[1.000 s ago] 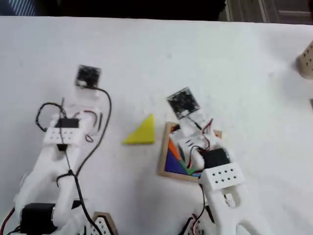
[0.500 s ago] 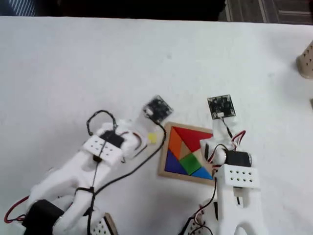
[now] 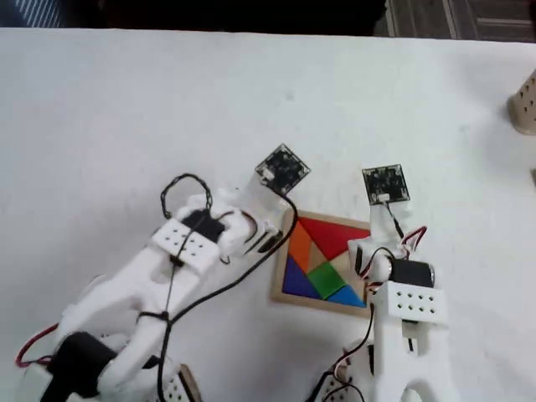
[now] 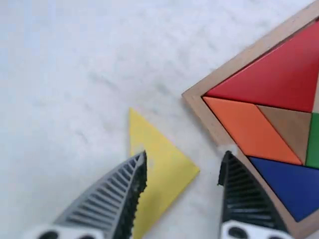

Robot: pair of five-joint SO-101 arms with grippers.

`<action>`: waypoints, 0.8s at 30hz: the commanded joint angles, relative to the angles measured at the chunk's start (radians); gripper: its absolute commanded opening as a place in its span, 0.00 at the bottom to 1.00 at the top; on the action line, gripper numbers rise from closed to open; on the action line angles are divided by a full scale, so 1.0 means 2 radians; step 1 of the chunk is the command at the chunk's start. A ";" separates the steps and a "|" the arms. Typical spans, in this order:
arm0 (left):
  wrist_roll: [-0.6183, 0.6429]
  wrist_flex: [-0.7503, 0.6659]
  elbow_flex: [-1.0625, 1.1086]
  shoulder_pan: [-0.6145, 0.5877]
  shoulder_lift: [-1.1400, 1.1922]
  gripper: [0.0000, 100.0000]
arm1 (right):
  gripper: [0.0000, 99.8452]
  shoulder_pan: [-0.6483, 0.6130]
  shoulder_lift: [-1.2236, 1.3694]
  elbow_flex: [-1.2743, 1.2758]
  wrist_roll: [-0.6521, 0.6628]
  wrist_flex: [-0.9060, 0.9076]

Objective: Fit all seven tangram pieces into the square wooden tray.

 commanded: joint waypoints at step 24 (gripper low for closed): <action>0.047 0.175 -0.227 -0.069 0.183 0.26 | 0.04 -0.007 -0.013 -0.003 0.038 -0.010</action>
